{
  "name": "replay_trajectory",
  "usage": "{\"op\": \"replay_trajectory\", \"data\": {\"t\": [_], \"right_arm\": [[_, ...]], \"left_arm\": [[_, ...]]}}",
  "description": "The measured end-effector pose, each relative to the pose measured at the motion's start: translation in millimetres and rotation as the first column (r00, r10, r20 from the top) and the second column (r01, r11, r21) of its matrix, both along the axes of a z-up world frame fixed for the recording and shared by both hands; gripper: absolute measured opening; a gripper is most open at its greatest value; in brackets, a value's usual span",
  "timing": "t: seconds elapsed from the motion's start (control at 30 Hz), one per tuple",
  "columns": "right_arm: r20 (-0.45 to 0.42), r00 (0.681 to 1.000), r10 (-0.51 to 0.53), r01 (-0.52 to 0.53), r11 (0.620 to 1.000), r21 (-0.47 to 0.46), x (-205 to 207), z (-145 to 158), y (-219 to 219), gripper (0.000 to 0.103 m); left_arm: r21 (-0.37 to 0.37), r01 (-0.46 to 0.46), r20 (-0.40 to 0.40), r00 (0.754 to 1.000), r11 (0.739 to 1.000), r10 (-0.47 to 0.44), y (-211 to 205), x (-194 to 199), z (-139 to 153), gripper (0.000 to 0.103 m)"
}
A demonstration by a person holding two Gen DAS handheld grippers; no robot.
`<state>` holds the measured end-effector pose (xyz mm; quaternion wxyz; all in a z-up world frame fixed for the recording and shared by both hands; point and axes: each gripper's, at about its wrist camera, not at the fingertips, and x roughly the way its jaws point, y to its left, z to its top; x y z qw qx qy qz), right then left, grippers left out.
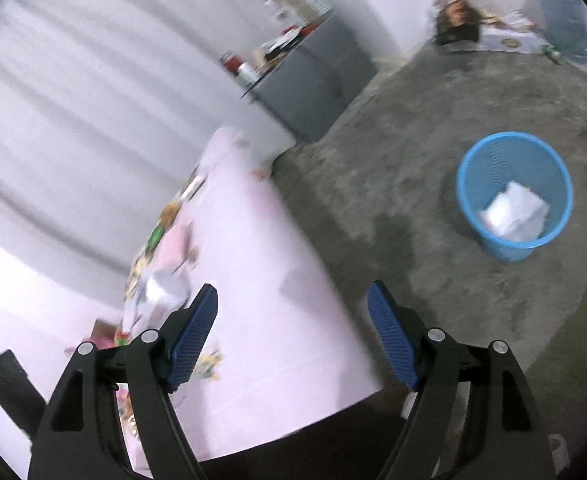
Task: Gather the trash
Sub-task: 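Move both tools back over the table while the right tool grasps a pink sponge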
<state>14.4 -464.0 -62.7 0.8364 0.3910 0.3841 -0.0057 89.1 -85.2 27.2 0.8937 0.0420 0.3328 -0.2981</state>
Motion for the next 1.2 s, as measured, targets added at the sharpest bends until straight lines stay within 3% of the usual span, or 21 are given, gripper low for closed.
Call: {"op": "replay_trajectory", "data": {"t": [0.2, 0.5, 0.73, 0.93, 1.07, 1.17, 1.2], "right_arm": [[-0.006, 0.988, 0.152, -0.152, 0.988, -0.015, 46.1, 14.2, 57.9, 0.075], [-0.033, 0.943, 0.33, -0.331, 0.944, -0.008, 135.4, 25.5, 122.5, 0.075], [-0.11, 0.904, 0.413, -0.394, 0.905, 0.162, 229.1, 0.3, 138.3, 0.075], [-0.19, 0.876, 0.443, -0.396, 0.886, 0.241, 291.3, -33.2, 148.9, 0.074], [-0.25, 0.859, 0.447, -0.384, 0.885, 0.264, 320.3, -58.4, 158.7, 0.065], [-0.229, 0.858, 0.46, -0.374, 0.865, 0.335, 330.3, -70.8, 159.5, 0.051], [-0.233, 0.859, 0.455, -0.365, 0.865, 0.345, 331.8, -74.9, 160.5, 0.041]], "left_arm": [[-0.069, -0.107, -0.002, 0.994, 0.992, 0.107, 74.5, -9.5, -8.9, 0.081], [-0.152, -0.185, 0.019, 0.982, 0.971, 0.19, 131.7, -19.7, -7.9, 0.081], [-0.204, -0.191, 0.035, 0.979, 0.96, 0.202, 151.7, -13.4, -5.4, 0.081], [-0.222, -0.191, 0.028, 0.979, 0.956, 0.202, 159.3, -6.4, -6.9, 0.081], [-0.225, -0.198, 0.011, 0.979, 0.954, 0.206, 159.6, -1.3, -10.9, 0.081], [-0.219, -0.2, 0.001, 0.979, 0.955, 0.205, 158.7, 1.1, -14.3, 0.081], [-0.214, -0.201, 0.0, 0.979, 0.956, 0.206, 158.3, 1.7, -15.1, 0.081]]}}
